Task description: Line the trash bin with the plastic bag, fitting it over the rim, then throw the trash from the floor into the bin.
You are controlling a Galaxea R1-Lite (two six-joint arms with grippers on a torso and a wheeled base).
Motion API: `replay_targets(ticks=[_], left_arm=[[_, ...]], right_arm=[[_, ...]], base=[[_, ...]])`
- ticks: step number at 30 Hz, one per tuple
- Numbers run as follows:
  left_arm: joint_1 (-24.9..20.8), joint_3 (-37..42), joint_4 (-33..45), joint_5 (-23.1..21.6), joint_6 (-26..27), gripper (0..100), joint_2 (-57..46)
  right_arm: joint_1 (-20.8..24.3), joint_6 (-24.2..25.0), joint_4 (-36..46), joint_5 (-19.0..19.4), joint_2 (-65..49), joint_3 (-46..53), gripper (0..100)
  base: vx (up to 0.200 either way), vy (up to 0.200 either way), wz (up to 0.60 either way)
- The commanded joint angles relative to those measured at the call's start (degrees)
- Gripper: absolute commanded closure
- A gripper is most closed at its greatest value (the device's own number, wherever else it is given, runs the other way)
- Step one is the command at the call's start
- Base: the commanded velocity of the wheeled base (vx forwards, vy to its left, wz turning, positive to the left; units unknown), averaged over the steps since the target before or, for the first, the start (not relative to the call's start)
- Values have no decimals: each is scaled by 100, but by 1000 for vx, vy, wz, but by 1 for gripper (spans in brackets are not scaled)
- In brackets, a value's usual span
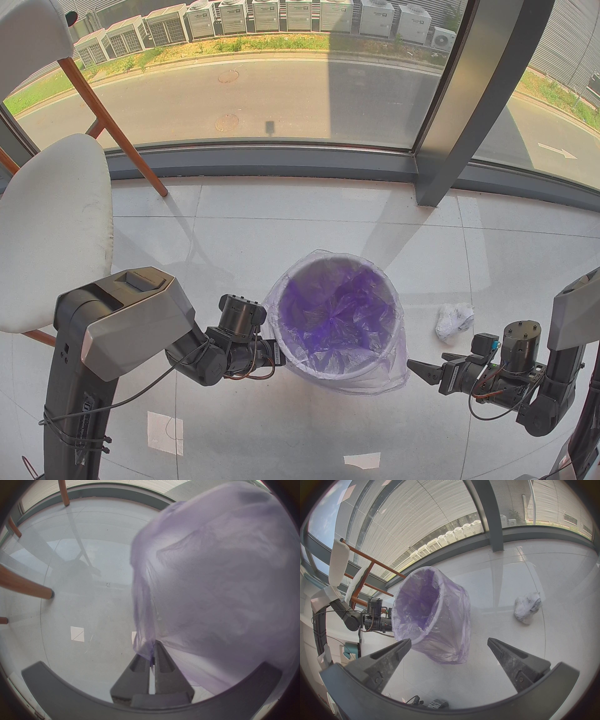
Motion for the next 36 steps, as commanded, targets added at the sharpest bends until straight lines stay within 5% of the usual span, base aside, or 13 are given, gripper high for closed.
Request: replay_targets(ticks=[1, 9, 10, 19, 23, 28, 34, 36], left_arm=[[-7, -526, 310, 31, -3, 100, 271], [2, -675, 415, 49, 41, 100, 315], [2, -640, 450, 49, 129, 0, 323], [28, -104, 406, 128, 551, 0, -63], [-7, 520, 398, 128, 524, 0, -810], [-7, 1847, 398, 66, 551, 0, -2208], [55, 2876, 398, 66, 480, 0, -3816], [99, 3069, 398, 49, 357, 0, -4212]], right_arm=[[-191, 1, -32, 1, -95, 122, 0], [-358, -7, -32, 1, -103, 184, 0], [-367, -7, -23, 1, -95, 193, 0], [-631, -25, -23, 10, -7, 166, 0], [-1141, -51, -23, 133, 195, -36, 0], [-2064, -297, -14, 1451, 310, -414, 0], [-2600, -2468, 65, 2374, 1329, -809, 0], [-2582, -2547, 135, 2778, 1487, -941, 0]], base=[[0, 0, 0], [0, 0, 0], [0, 0, 0], [0, 0, 0], [0, 0, 0], [0, 0, 0], [0, 0, 0], [0, 0, 0]])
